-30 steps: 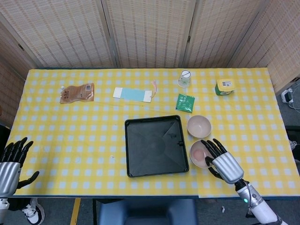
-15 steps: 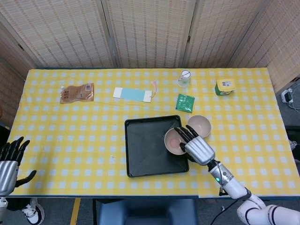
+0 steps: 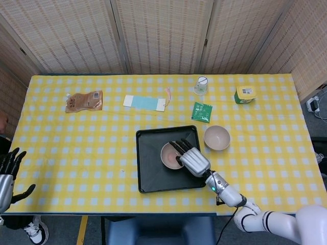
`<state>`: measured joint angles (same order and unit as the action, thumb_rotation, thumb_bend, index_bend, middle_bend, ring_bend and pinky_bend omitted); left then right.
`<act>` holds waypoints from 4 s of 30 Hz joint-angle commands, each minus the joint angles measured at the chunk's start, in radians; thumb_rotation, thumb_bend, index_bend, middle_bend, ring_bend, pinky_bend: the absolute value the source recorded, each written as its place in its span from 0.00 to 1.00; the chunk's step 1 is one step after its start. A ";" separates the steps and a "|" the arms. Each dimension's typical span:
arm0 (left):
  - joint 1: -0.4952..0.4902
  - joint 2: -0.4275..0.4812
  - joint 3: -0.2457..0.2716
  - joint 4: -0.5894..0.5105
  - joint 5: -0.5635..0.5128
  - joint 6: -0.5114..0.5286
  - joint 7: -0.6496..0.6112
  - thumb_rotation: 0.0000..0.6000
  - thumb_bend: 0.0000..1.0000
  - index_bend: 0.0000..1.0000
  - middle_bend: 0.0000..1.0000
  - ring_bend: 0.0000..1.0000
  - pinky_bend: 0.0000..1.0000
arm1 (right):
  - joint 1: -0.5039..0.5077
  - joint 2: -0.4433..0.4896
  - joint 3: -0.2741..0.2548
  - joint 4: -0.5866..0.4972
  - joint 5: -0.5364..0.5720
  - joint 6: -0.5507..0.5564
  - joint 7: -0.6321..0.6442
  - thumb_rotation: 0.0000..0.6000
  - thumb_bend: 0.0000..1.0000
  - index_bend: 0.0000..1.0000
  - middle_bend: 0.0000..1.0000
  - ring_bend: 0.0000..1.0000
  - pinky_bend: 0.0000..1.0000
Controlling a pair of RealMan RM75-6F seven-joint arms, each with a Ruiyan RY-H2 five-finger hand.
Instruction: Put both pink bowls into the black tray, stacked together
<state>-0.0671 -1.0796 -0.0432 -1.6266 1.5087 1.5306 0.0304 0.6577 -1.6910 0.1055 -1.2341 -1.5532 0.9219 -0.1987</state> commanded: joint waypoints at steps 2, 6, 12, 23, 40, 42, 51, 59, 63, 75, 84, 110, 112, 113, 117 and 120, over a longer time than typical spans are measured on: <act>0.001 0.001 0.000 0.001 0.002 0.002 -0.003 1.00 0.26 0.00 0.00 0.00 0.00 | 0.011 -0.005 -0.002 0.002 0.016 -0.008 0.016 1.00 0.50 0.14 0.00 0.00 0.00; 0.002 0.002 0.000 0.000 0.002 0.002 -0.004 1.00 0.26 0.00 0.00 0.00 0.00 | 0.002 0.011 -0.016 -0.018 0.002 0.029 0.022 1.00 0.50 0.00 0.00 0.00 0.00; 0.003 0.000 0.003 -0.002 0.010 0.004 0.003 1.00 0.26 0.00 0.00 0.00 0.00 | -0.041 0.080 -0.034 -0.080 -0.010 0.117 0.013 1.00 0.50 0.00 0.00 0.00 0.00; -0.001 -0.011 0.010 -0.008 0.025 0.000 0.032 1.00 0.26 0.00 0.00 0.00 0.00 | -0.138 0.209 -0.019 -0.056 0.091 0.202 0.021 1.00 0.50 0.16 0.00 0.00 0.00; -0.021 -0.029 0.016 -0.004 0.020 -0.042 0.053 1.00 0.26 0.00 0.00 0.00 0.00 | -0.175 0.180 -0.048 0.109 0.098 0.192 0.172 1.00 0.50 0.32 0.00 0.00 0.00; -0.020 -0.029 0.015 -0.003 0.019 -0.041 0.054 1.00 0.26 0.00 0.00 0.00 0.00 | -0.173 0.175 -0.049 0.117 0.096 0.189 0.174 1.00 0.50 0.32 0.00 0.00 0.00; -0.020 -0.023 0.015 -0.004 0.017 -0.040 0.040 1.00 0.26 0.00 0.00 0.00 0.00 | -0.144 0.129 -0.050 0.171 0.094 0.140 0.174 1.00 0.50 0.34 0.00 0.00 0.00; -0.023 -0.021 0.016 -0.004 0.016 -0.046 0.035 1.00 0.26 0.00 0.00 0.00 0.00 | -0.121 0.093 -0.041 0.216 0.100 0.112 0.179 1.00 0.50 0.42 0.00 0.00 0.00; -0.022 -0.020 0.016 -0.004 0.015 -0.045 0.031 1.00 0.26 0.00 0.00 0.00 0.00 | -0.113 0.071 -0.034 0.246 0.100 0.113 0.186 1.00 0.50 0.50 0.00 0.00 0.00; -0.021 -0.018 0.016 -0.003 0.017 -0.041 0.023 1.00 0.26 0.00 0.00 0.00 0.00 | -0.119 0.052 -0.027 0.261 0.083 0.175 0.178 1.00 0.50 0.63 0.00 0.00 0.00; -0.022 -0.020 0.020 -0.005 0.023 -0.040 0.028 1.00 0.26 0.00 0.00 0.00 0.00 | -0.141 0.127 -0.027 0.101 0.006 0.326 0.115 1.00 0.50 0.64 0.00 0.00 0.00; -0.020 -0.002 0.021 -0.008 0.026 -0.038 -0.008 1.00 0.26 0.00 0.00 0.00 0.00 | -0.042 -0.034 -0.028 0.106 -0.104 0.338 0.107 1.00 0.50 0.64 0.02 0.00 0.00; -0.020 0.000 0.022 -0.008 0.028 -0.037 -0.012 1.00 0.26 0.00 0.00 0.00 0.00 | -0.041 -0.054 -0.031 0.131 -0.110 0.346 0.102 1.00 0.50 0.64 0.02 0.00 0.00; -0.020 0.001 0.022 -0.008 0.028 -0.036 -0.014 1.00 0.26 0.00 0.00 0.00 0.00 | -0.040 -0.060 -0.032 0.139 -0.110 0.346 0.105 1.00 0.50 0.64 0.02 0.00 0.00; -0.020 0.003 0.022 -0.007 0.030 -0.036 -0.020 1.00 0.26 0.00 0.00 0.00 0.00 | -0.035 -0.079 -0.035 0.164 -0.108 0.341 0.121 1.00 0.50 0.64 0.03 0.00 0.00; -0.019 0.004 0.022 -0.007 0.035 -0.031 -0.023 1.00 0.26 0.00 0.00 0.00 0.00 | -0.032 -0.089 -0.039 0.180 -0.109 0.341 0.126 1.00 0.50 0.64 0.03 0.00 0.00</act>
<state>-0.0866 -1.0757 -0.0208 -1.6335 1.5434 1.4992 0.0073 0.6244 -1.7782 0.0681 -1.0559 -1.6620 1.2631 -0.0742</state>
